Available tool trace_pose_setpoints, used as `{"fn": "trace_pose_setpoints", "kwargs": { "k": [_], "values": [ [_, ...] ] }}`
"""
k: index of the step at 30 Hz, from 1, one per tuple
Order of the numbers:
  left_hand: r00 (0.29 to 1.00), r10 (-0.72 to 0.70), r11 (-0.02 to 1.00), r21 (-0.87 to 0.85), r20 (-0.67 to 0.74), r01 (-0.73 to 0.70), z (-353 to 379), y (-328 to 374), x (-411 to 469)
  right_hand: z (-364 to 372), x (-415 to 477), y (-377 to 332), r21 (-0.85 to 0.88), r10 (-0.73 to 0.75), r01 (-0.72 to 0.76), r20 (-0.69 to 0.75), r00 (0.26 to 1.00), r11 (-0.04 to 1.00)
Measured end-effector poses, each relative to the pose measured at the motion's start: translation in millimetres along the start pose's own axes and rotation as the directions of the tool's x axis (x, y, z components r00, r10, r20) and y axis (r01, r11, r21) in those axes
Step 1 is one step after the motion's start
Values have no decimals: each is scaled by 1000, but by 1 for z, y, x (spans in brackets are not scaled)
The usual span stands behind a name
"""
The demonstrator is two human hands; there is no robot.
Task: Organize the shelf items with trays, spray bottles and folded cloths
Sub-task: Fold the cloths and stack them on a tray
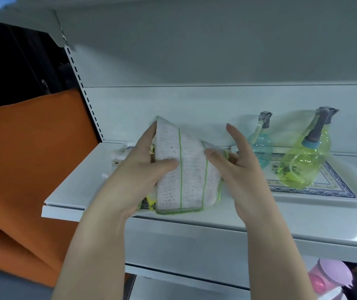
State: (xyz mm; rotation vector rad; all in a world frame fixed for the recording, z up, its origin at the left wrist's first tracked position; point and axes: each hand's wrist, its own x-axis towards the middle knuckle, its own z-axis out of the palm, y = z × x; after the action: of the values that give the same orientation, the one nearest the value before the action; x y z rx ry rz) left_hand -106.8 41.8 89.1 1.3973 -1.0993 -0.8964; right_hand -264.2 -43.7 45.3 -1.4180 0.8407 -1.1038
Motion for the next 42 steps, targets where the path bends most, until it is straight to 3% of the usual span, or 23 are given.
{"fn": "trace_pose_setpoints", "kwargs": {
  "k": [4, 11, 15, 17, 21, 25, 27, 30, 32, 35, 37, 39, 40, 42],
  "values": [
    [991, 14, 959, 283, -137, 26, -9, -8, 2, 1, -1, -1, -3, -143, 143, -16, 990, 990],
    [996, -18, 883, 467, -83, 55, -12, -8, -3, -8, -2, -11, -166, -212, 206, -15, 977, 964],
    [977, 122, 868, 496, -174, -20, -8, -11, 3, -11, 2, -8, -283, -224, 210, -18, 974, 936],
    [960, 193, 910, 402, -201, -99, -3, -9, 5, -13, 3, -8, -332, -233, 210, -31, 972, 920],
    [983, 93, 996, 29, -159, -90, 8, 0, 6, -15, 4, -9, -289, -234, 221, -10, 972, 932],
    [970, 5, 985, -164, -245, -47, 19, -2, 10, -17, 3, -6, -37, 52, -45, 186, 981, 998],
    [971, -44, 957, -290, -236, -27, 24, -5, 13, -19, 1, 0, 122, 87, -121, 254, 963, 985],
    [977, -127, 923, -382, -169, 54, 30, -14, 20, -20, 1, 8, 210, 168, -222, 245, 955, 952],
    [964, -193, 939, -321, -184, 127, 32, -24, 26, -22, 4, 12, 211, 190, -229, 186, 964, 950],
    [961, -168, 981, -136, -220, 140, 35, -41, 34, -24, 8, 22, -146, 109, -116, -56, 993, 983],
    [962, -135, 984, 85, -236, 158, 37, -52, 37, -25, 11, 29, -411, 54, -118, -162, 985, 904],
    [966, -97, 928, 329, -238, 175, 38, -62, 39, -26, 10, 34, -629, 48, -178, -219, 975, 757],
    [967, -73, 885, 432, -244, 176, 37, -66, 41, -26, 10, 37, -700, 34, -189, -229, 973, 688],
    [962, -11, 822, 545, -272, 164, 35, -69, 44, -25, 10, 34, -743, -52, -157, -251, 967, 651]
  ]
}}
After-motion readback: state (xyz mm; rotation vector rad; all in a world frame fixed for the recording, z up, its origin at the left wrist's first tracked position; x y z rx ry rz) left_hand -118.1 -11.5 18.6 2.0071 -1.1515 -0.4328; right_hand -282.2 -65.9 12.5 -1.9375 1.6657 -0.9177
